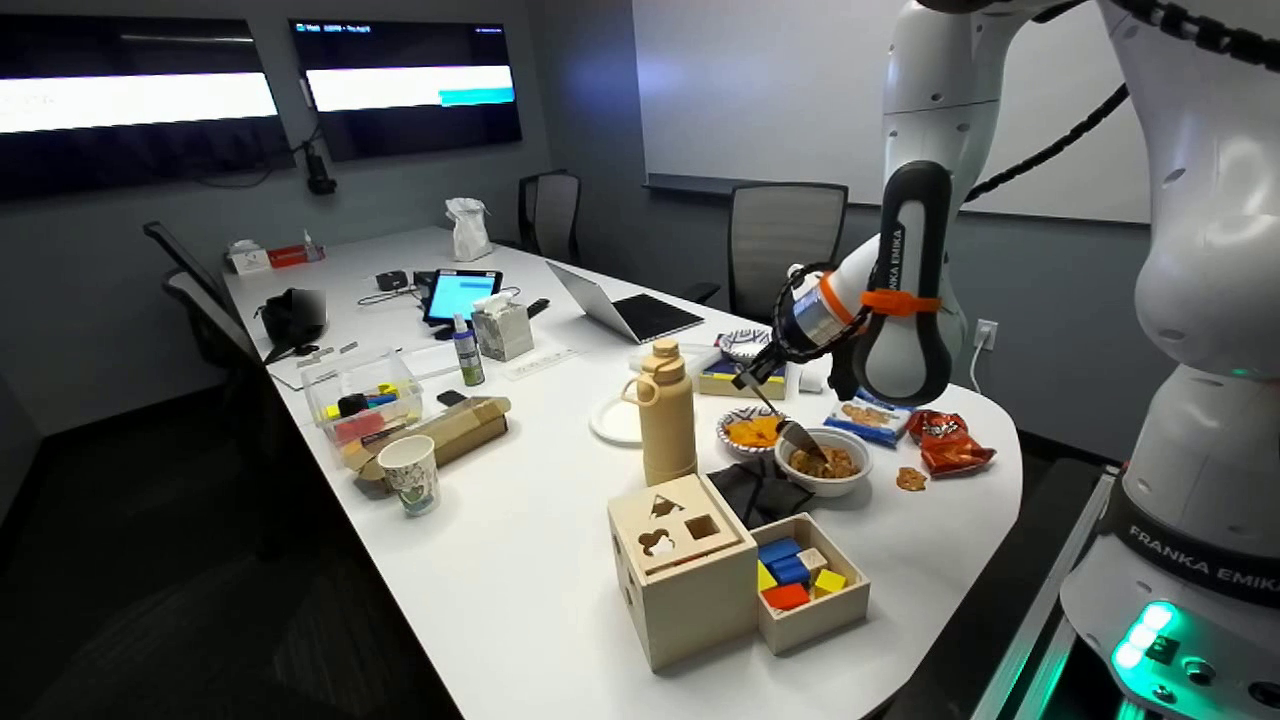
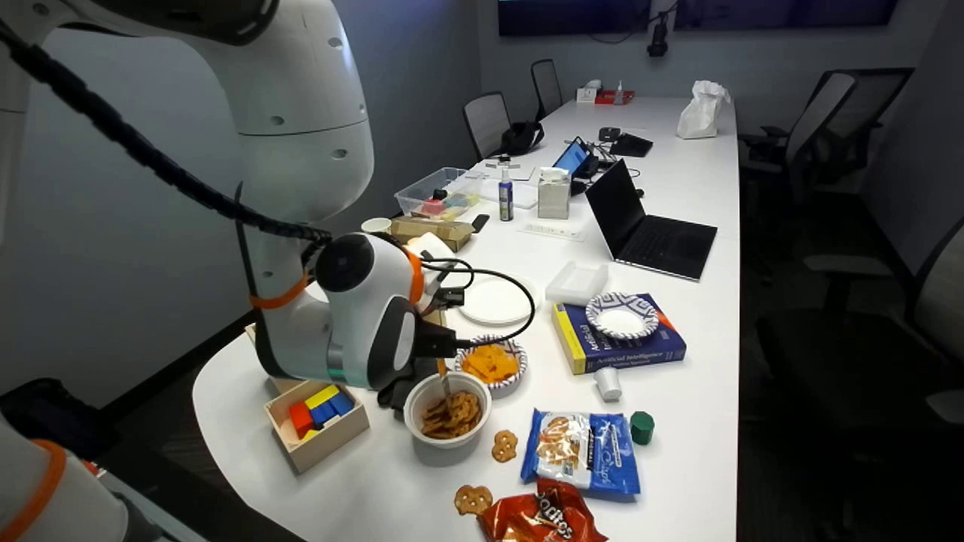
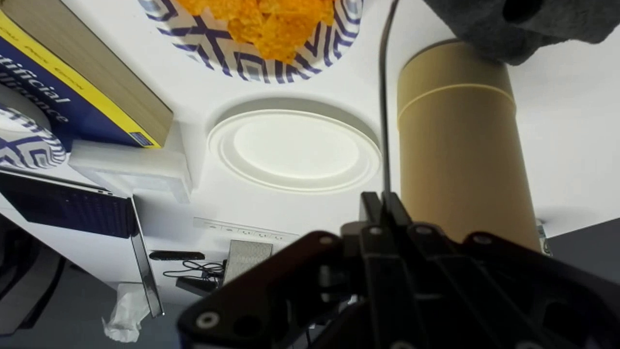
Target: Stir the contents in the bowl
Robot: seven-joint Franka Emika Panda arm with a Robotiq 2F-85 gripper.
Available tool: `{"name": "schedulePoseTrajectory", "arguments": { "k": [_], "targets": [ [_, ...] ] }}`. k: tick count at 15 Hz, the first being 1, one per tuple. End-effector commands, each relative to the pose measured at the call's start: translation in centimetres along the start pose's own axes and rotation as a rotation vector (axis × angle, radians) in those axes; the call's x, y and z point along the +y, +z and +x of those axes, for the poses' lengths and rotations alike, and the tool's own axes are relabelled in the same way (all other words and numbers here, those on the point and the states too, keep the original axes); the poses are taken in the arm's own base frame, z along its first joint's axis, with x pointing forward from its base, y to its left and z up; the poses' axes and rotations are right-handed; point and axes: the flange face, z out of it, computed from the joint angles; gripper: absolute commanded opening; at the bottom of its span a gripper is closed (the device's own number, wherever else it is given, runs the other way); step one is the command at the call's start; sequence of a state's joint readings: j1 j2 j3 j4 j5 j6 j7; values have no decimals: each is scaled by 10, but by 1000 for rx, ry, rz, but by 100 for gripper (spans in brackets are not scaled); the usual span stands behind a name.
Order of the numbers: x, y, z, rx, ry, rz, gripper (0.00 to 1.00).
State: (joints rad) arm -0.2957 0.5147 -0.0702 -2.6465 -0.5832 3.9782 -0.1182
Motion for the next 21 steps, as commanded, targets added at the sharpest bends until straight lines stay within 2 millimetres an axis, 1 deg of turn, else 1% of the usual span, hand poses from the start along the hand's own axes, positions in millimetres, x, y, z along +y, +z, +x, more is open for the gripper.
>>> {"name": "schedulePoseTrajectory", "arguments": {
  "k": [1, 8, 10, 14, 17, 21],
  "targets": [
    [4, -8, 2, 46, -12, 7, 1],
    [34, -3, -6, 25, 54, -63, 1],
    [38, -3, -10, 14, 70, -71, 1],
    [32, -8, -17, -46, 74, -48, 1],
    [22, -9, -22, -80, 64, -4, 1],
    [13, -6, -19, -51, 53, 50, 1]
  ]
}}
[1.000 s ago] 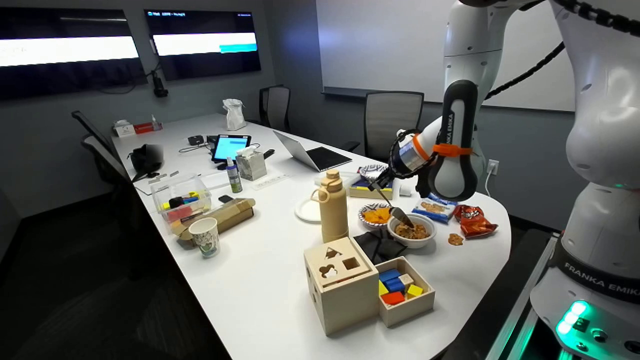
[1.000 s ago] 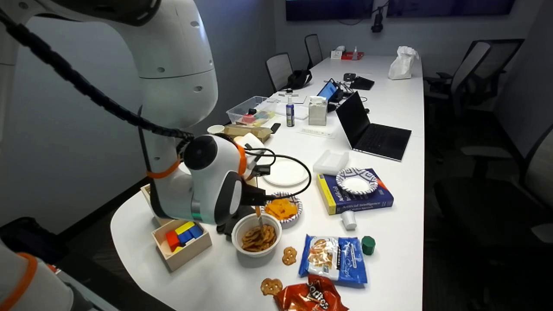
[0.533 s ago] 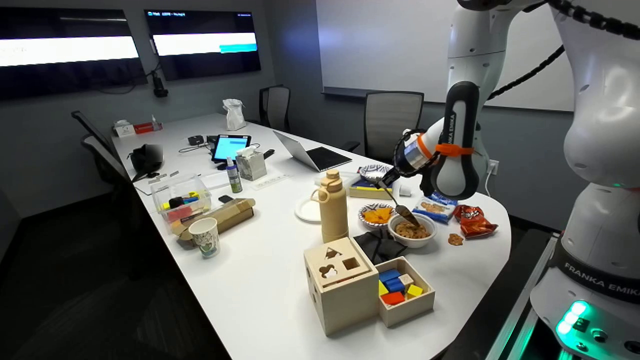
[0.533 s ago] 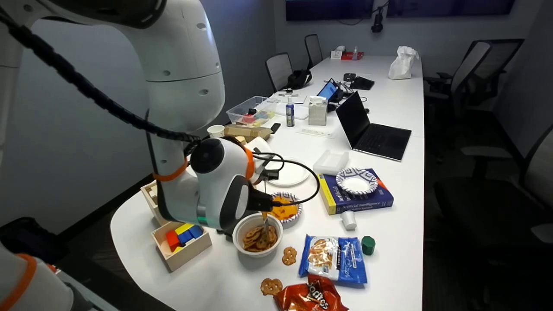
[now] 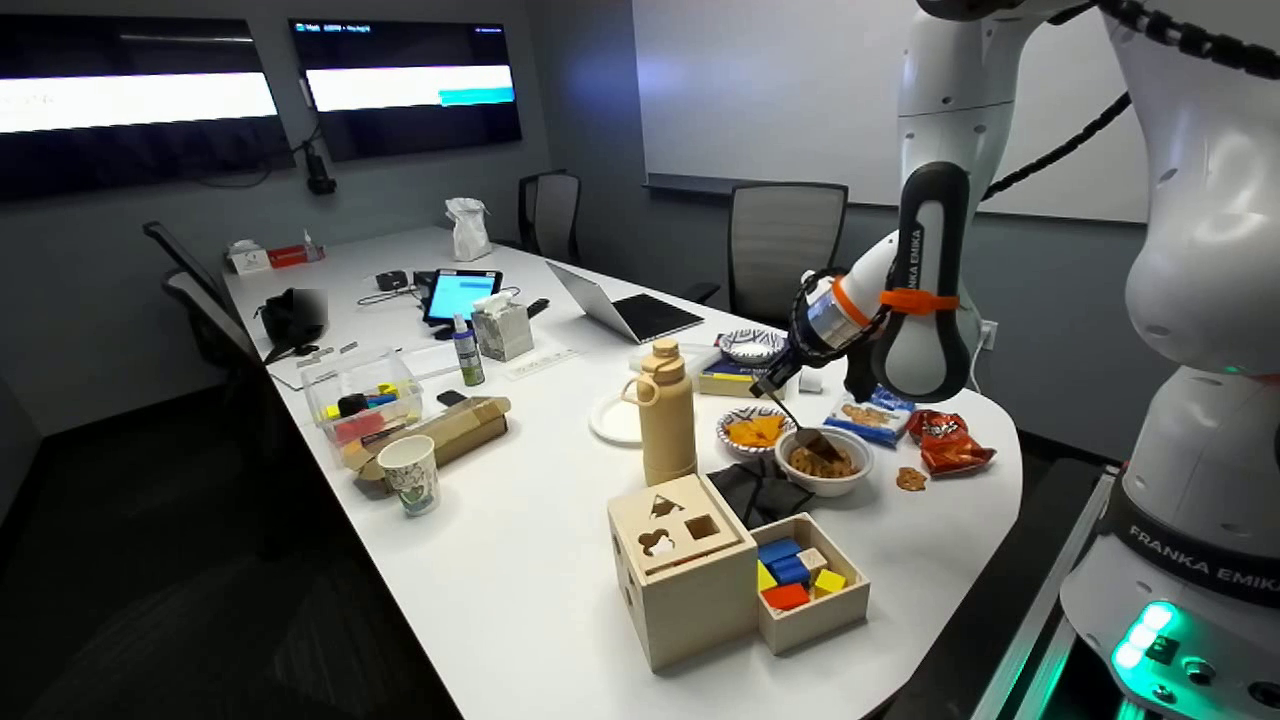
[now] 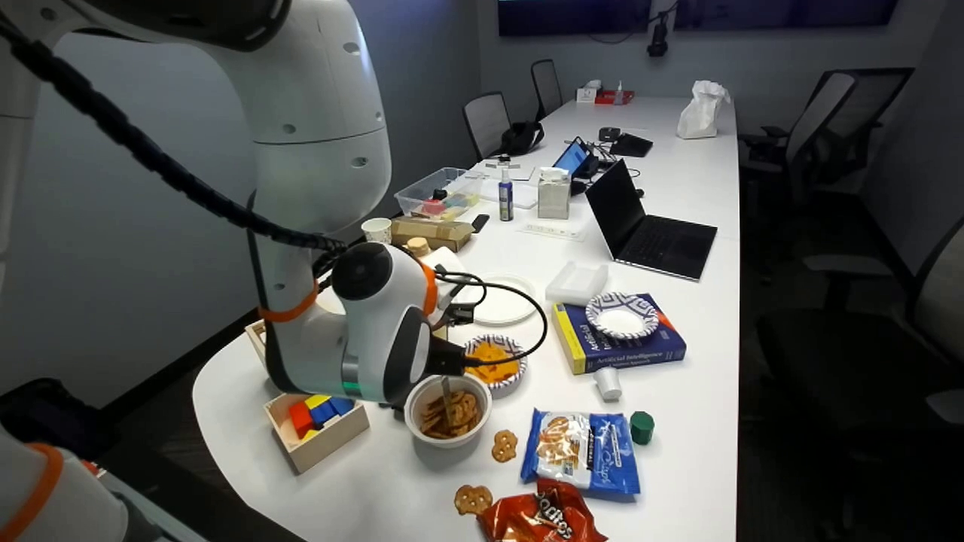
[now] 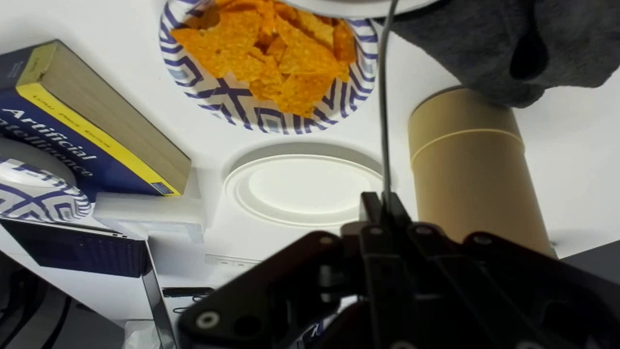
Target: Stir the contents in the bowl
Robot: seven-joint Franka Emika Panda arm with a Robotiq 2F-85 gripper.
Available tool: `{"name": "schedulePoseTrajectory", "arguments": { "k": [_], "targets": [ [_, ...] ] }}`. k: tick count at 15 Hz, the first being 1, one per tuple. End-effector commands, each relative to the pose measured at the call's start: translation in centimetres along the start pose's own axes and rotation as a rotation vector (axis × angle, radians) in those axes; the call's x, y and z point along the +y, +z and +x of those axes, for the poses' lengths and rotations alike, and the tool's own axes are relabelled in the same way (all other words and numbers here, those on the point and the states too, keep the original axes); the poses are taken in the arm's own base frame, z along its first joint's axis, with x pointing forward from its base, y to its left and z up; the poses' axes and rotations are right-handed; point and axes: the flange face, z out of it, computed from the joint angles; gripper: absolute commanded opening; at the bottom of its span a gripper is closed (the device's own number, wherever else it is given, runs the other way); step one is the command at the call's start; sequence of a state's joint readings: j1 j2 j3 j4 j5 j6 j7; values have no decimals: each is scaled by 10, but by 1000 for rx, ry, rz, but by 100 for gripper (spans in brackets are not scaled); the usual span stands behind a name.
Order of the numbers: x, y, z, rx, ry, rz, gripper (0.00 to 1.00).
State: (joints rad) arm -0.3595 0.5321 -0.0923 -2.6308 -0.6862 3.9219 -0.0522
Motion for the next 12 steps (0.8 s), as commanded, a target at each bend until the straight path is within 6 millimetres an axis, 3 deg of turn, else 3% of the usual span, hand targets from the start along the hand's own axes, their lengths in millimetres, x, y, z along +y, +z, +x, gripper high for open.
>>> {"name": "schedulePoseTrajectory", "arguments": {
  "k": [1, 7, 12],
  "targets": [
    [-7, -4, 4, 20, 6, 43, 1],
    [-4, -5, 15, 84, 28, 22, 1],
    [16, -4, 23, 82, 87, -88, 1]
  ]
}}
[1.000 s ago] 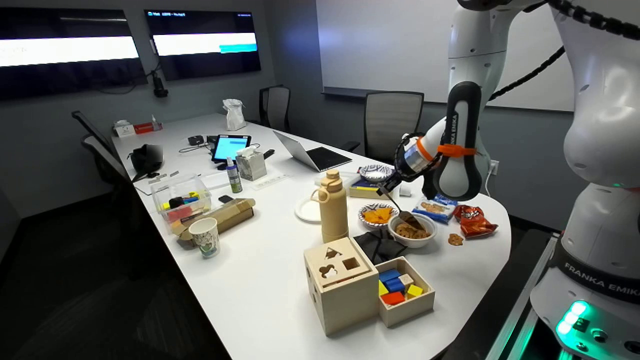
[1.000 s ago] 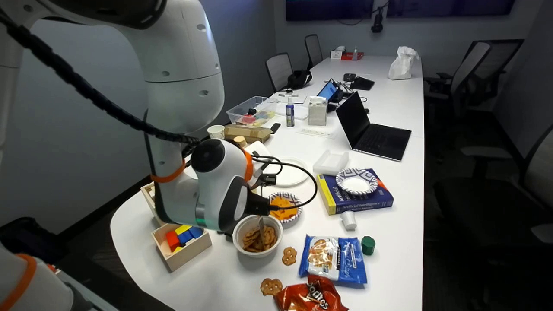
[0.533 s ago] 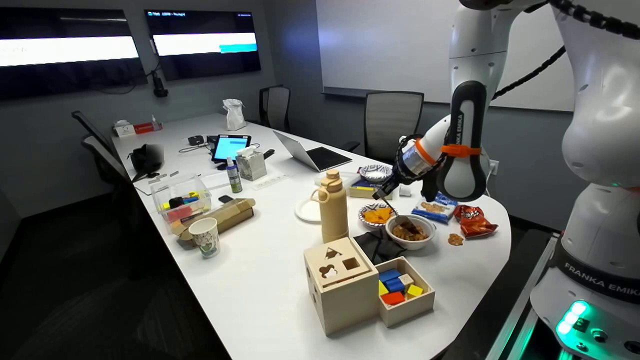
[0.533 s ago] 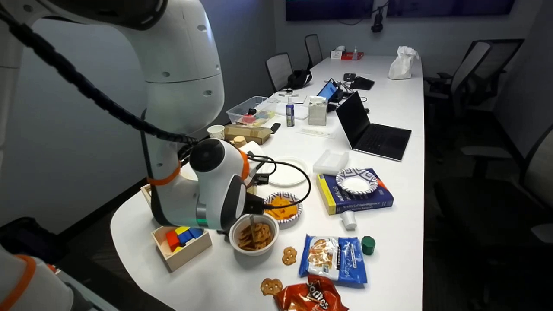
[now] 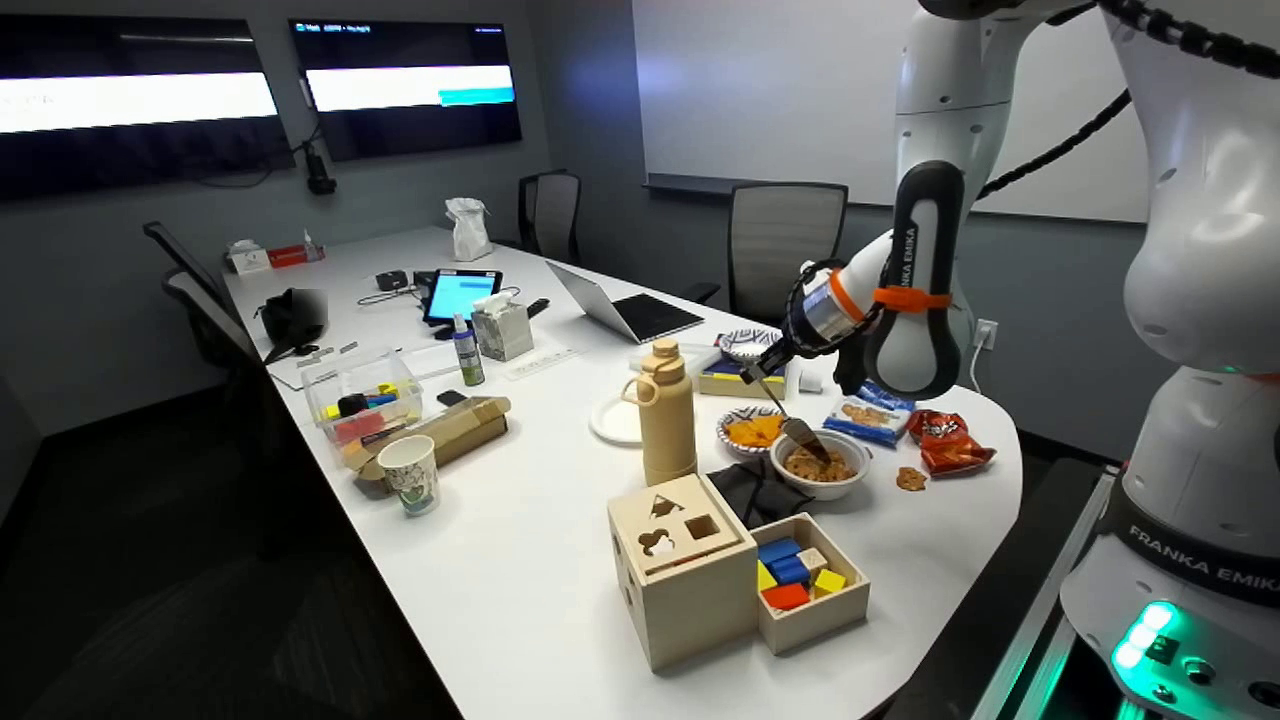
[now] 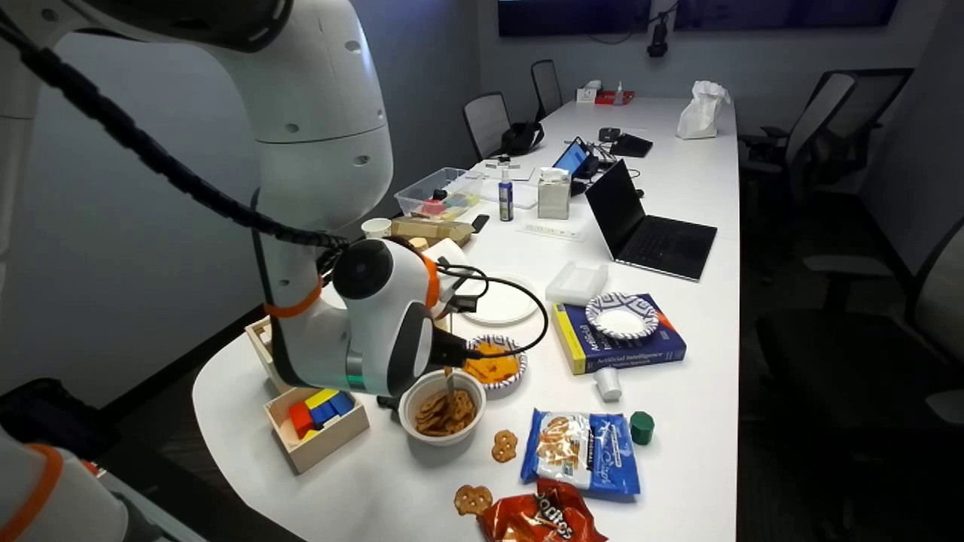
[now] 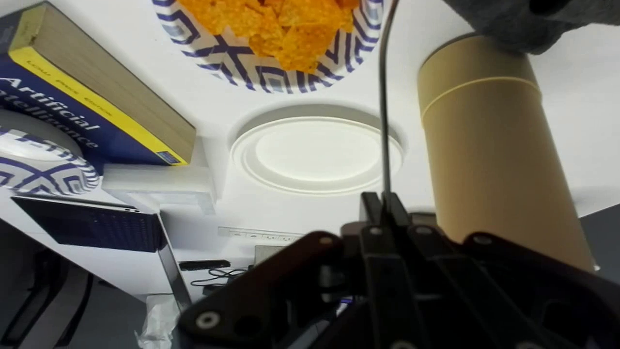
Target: Stir the contents in the bowl
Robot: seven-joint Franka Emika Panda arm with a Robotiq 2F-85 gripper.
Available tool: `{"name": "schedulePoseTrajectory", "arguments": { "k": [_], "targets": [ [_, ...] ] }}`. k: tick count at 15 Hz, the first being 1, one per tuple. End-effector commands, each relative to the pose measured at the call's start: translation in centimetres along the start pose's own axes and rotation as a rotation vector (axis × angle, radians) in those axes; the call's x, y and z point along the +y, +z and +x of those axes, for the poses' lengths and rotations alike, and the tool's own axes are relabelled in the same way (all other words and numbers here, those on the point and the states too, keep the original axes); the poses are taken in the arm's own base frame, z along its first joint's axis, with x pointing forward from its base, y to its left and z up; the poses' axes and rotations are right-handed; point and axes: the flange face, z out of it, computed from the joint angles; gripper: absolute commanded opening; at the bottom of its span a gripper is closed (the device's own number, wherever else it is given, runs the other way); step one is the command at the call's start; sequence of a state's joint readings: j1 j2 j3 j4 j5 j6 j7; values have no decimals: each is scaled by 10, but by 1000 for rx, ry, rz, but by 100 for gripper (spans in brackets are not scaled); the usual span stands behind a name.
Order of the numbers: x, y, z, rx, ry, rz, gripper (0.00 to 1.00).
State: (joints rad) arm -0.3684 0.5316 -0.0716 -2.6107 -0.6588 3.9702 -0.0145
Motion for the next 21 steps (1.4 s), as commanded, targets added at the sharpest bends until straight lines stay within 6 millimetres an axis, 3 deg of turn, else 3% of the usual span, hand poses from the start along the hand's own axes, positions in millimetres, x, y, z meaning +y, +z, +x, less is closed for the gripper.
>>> {"name": "schedulePoseTrajectory", "arguments": {
  "k": [1, 4, 12, 21],
  "targets": [
    [15, -1, 10, 9, 58, -100, 1],
    [24, 2, 8, -54, 118, -178, 1],
    [16, 17, 10, -232, 246, -219, 1],
    [9, 39, 31, -330, 326, -260, 1]
  ]
}}
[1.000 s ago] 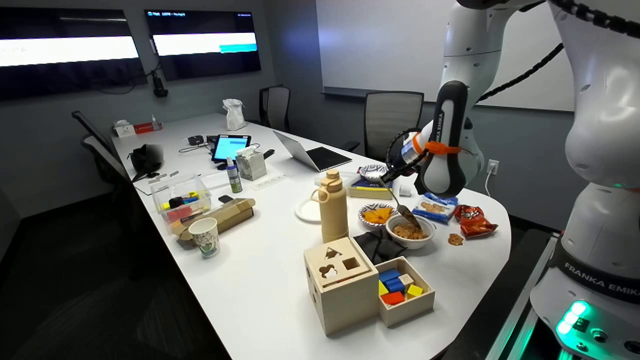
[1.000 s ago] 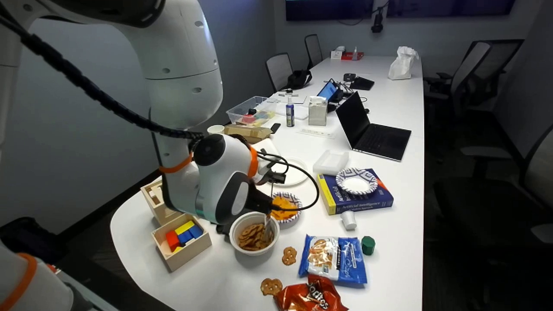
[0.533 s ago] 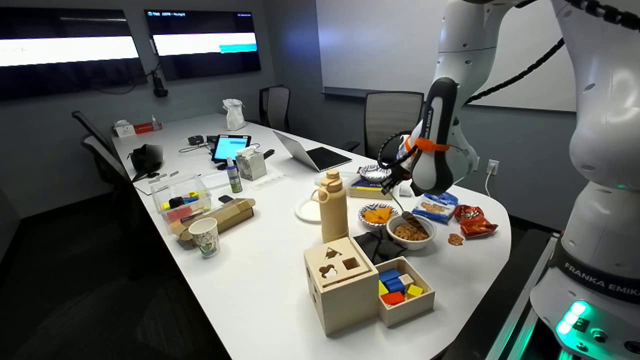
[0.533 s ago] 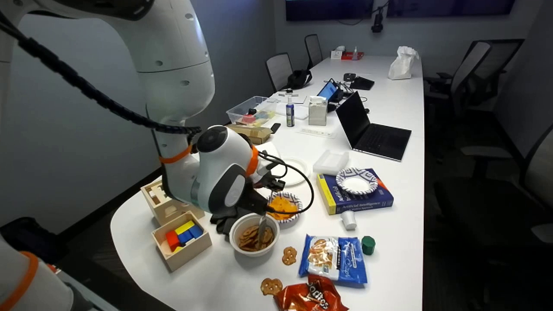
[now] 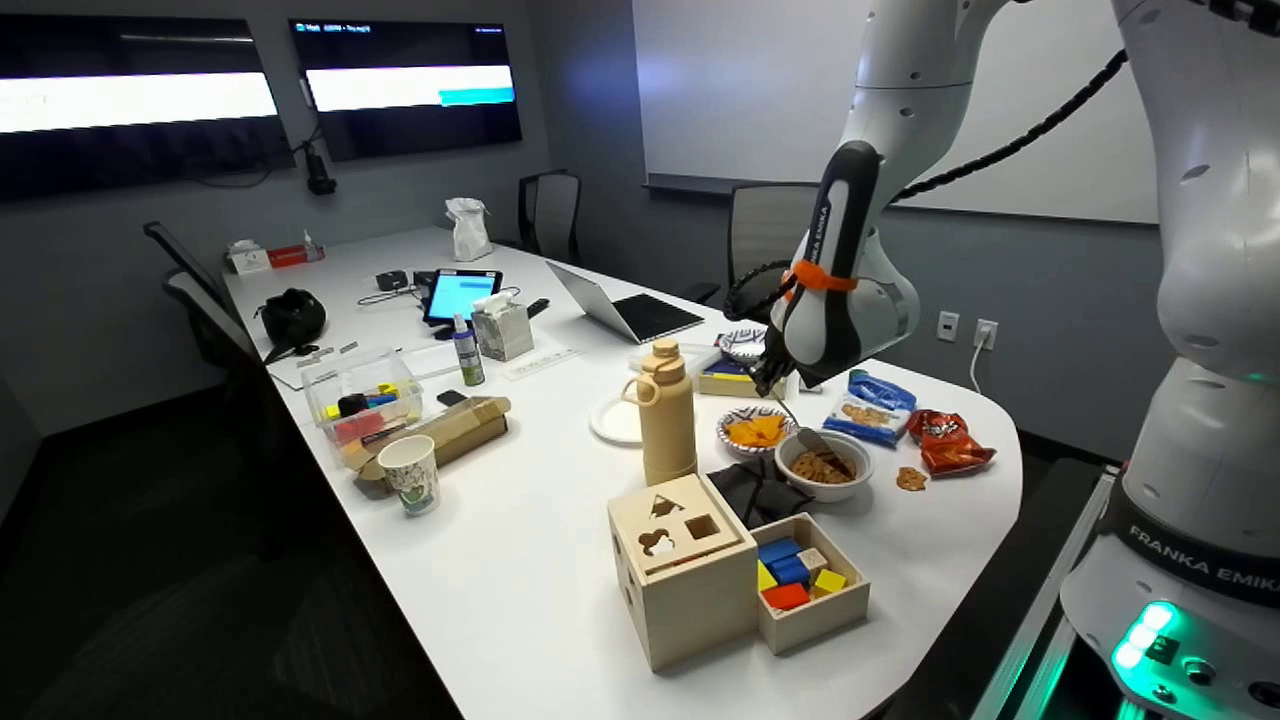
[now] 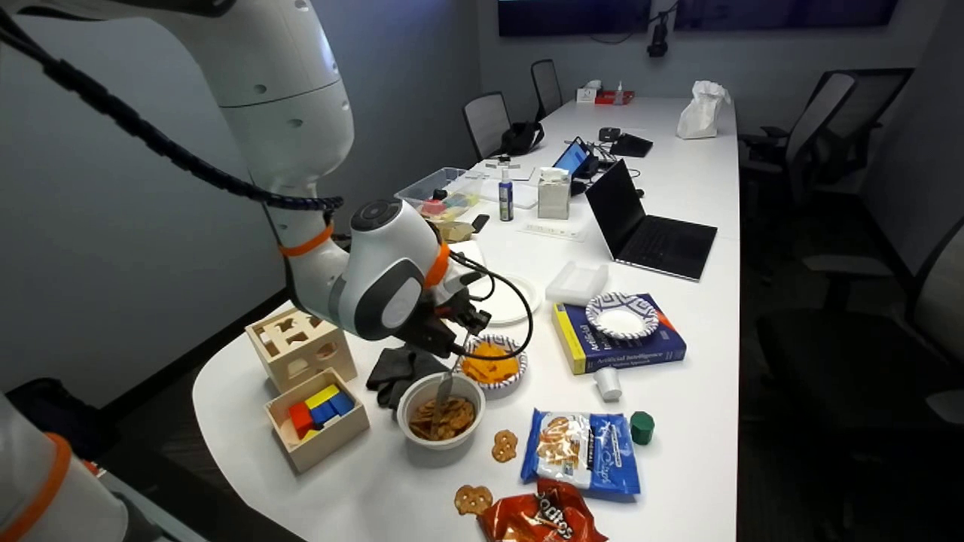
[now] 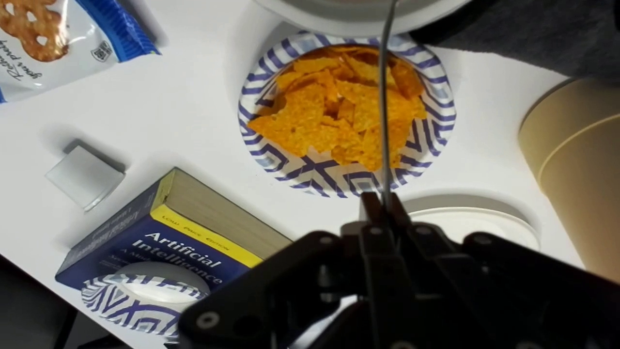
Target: Stir the contents in the bowl
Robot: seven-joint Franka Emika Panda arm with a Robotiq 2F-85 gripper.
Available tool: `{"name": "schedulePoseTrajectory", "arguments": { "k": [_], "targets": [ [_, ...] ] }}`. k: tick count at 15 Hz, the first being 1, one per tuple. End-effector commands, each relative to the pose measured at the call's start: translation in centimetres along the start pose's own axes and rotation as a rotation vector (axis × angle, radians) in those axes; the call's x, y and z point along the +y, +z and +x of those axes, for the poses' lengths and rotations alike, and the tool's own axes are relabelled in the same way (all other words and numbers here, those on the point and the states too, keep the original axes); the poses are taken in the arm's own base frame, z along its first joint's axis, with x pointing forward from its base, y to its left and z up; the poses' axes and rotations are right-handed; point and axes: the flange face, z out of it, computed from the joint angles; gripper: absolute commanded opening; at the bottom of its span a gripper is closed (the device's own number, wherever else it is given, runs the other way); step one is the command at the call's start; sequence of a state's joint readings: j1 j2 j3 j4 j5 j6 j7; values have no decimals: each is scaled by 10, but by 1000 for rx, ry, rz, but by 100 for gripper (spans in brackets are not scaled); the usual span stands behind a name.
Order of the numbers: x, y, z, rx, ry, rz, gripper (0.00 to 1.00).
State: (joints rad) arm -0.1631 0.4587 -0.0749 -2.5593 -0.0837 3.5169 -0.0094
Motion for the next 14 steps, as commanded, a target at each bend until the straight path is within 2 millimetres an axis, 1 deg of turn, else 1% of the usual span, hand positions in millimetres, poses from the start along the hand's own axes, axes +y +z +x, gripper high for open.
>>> {"name": "schedulePoseTrajectory", "arguments": {
  "k": [1, 2, 3, 4, 5, 7, 8, 11, 12, 14],
  "targets": [
    [-2, -3, 12, -8, 39, -31, 29],
    [-2, -3, 13, -5, 42, -36, 29],
    [-1, -2, 13, -5, 52, -47, 36],
    [1, -1, 13, -6, 58, -53, 43],
    [1, -1, 13, -6, 63, -59, 52],
    [2, -1, 13, -8, 65, -66, 66],
    [2, -1, 13, -9, 66, -68, 74],
    [2, -2, 13, -9, 67, -74, 96],
    [2, -3, 13, -9, 66, -73, 100],
    [0, -4, 13, -8, 55, -67, 100]
  ]
}}
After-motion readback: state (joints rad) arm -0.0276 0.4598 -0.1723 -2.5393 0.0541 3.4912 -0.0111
